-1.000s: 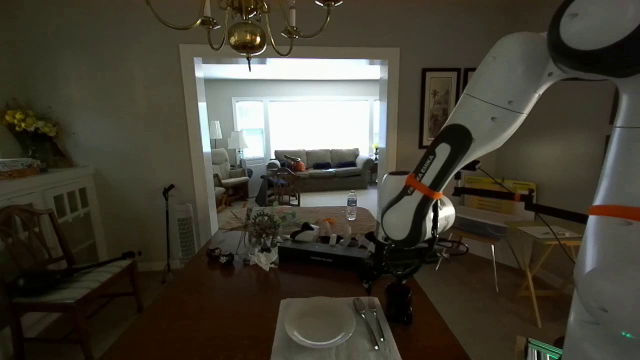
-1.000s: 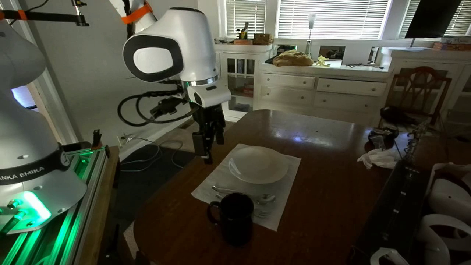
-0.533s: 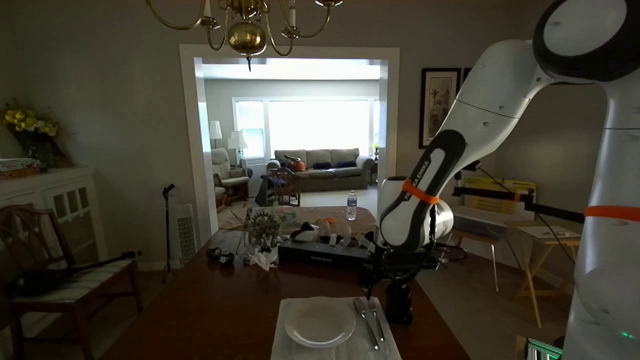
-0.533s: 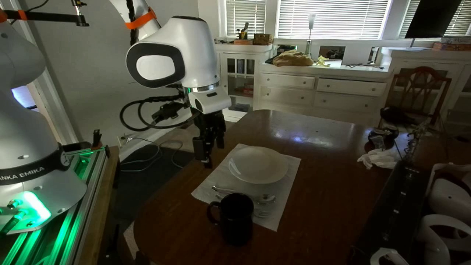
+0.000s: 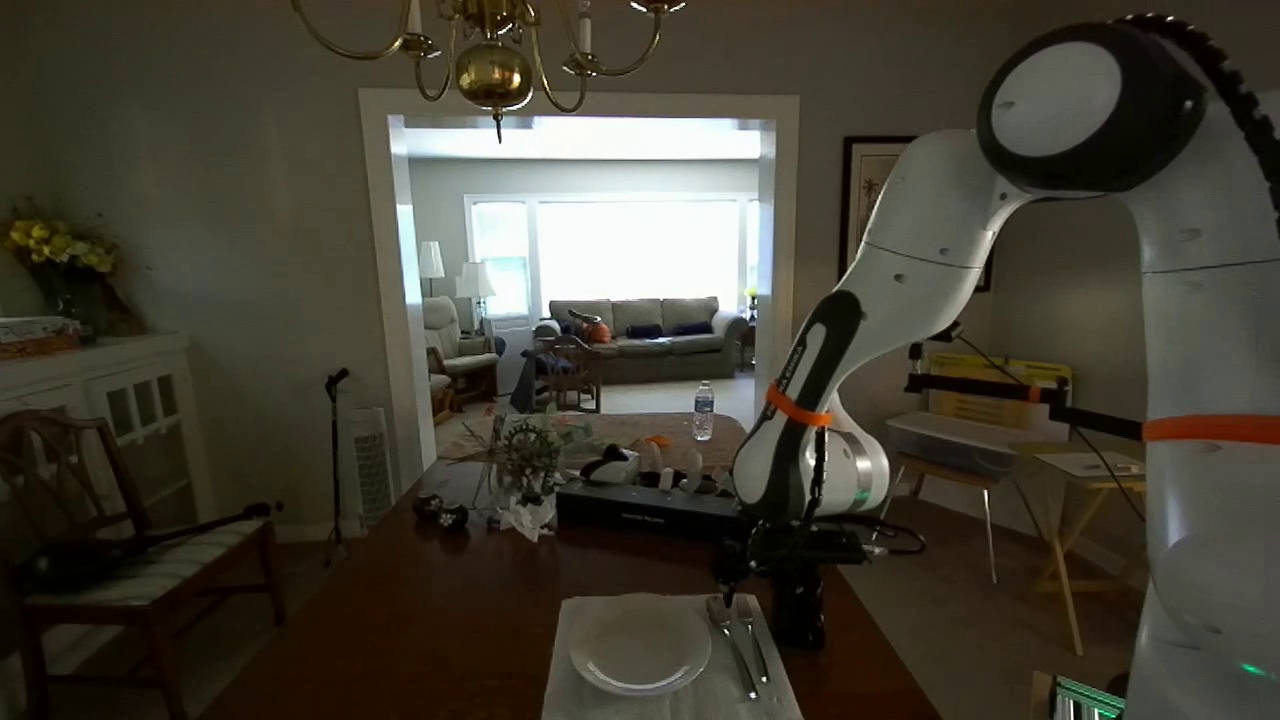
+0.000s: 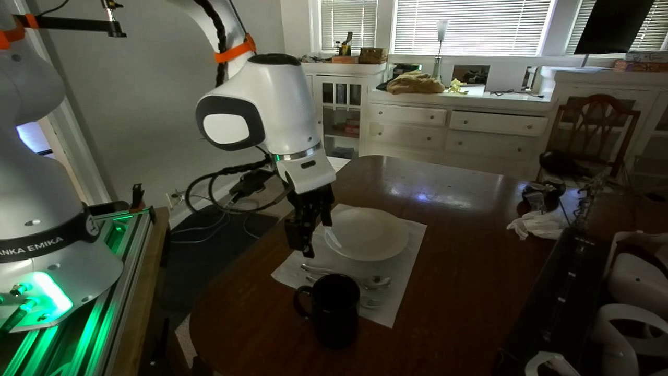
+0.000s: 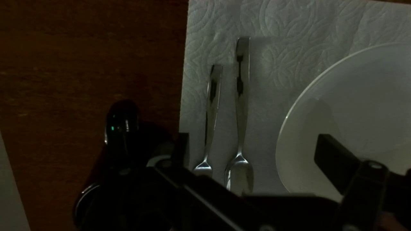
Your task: Put the spoon in the cup
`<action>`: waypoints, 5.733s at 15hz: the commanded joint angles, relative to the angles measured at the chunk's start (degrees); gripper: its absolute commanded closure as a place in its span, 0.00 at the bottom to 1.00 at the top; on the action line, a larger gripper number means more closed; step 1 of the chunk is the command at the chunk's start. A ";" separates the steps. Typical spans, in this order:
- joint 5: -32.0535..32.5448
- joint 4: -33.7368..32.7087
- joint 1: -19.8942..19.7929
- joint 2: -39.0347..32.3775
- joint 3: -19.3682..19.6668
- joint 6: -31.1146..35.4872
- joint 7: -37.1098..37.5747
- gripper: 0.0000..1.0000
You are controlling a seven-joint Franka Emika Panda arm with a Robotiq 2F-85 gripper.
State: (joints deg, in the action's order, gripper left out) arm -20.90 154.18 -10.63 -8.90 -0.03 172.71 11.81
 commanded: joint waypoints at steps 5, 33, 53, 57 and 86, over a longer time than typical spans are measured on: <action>-7.10 -7.80 -8.23 -13.42 -8.70 5.89 -8.13 0.26; -5.34 -9.82 -17.04 -19.74 -16.58 10.04 -13.90 0.49; -5.78 -7.72 -17.98 -18.40 -17.79 10.58 -13.29 0.66; -5.77 -7.83 -18.12 -19.05 -17.81 11.09 -13.30 0.66; -5.17 -8.28 -16.76 -20.58 -16.64 12.06 -13.63 0.41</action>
State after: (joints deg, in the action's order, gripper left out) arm -26.40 145.93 -27.62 -28.23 -16.71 183.34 -1.39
